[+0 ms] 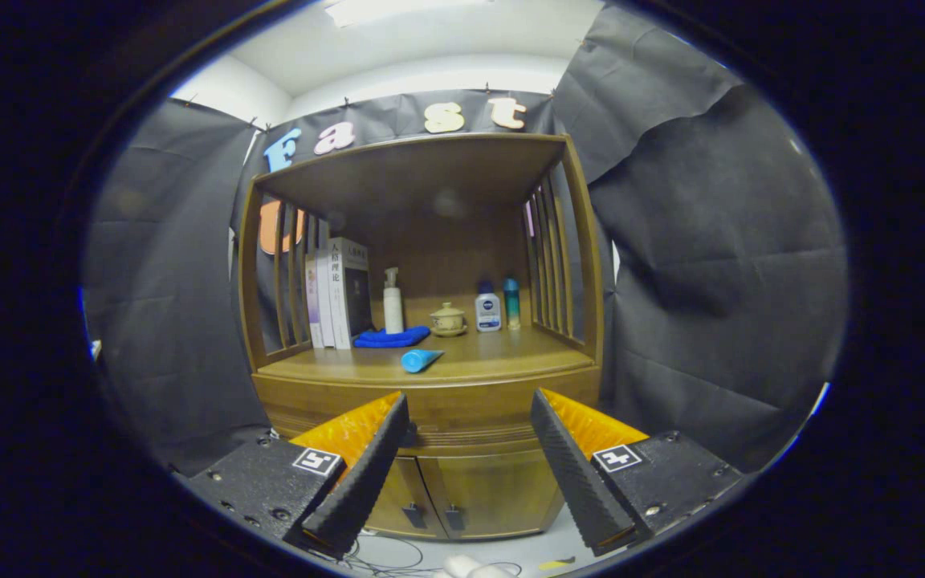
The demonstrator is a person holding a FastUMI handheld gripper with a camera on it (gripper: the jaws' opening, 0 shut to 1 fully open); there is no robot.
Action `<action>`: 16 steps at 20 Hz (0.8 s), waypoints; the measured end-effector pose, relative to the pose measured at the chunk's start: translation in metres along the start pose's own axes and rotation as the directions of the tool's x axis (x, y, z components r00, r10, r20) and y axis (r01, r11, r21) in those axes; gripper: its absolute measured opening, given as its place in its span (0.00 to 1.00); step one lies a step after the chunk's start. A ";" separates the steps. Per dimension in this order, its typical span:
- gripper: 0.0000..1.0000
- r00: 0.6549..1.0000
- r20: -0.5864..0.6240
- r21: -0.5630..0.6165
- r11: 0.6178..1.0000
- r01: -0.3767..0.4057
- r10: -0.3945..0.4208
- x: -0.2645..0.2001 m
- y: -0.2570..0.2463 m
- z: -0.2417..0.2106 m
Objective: Pull open the drawer, take out the items inside it, and place them on the countertop above the cabinet.
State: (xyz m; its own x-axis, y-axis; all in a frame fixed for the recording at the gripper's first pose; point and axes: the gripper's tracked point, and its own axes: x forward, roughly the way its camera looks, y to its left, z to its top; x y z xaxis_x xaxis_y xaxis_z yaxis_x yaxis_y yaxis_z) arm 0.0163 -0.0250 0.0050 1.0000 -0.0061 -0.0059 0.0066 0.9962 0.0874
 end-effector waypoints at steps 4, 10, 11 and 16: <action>0.99 1.000 -0.031 0.020 1.000 0.001 -0.001 0.004 -0.006 -0.010; 0.99 1.000 -0.027 0.002 1.000 0.002 -0.002 0.004 -0.006 -0.010; 0.99 1.000 -0.026 -0.002 1.000 0.002 -0.003 0.004 -0.007 -0.010; 0.99 1.000 -0.023 -0.020 1.000 -0.015 0.015 0.000 -0.004 -0.009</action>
State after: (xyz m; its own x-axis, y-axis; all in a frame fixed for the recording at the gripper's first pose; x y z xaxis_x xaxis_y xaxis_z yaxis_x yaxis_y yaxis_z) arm 0.0165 -0.0282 -0.0038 0.9996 0.0106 -0.0274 -0.0087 0.9977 0.0673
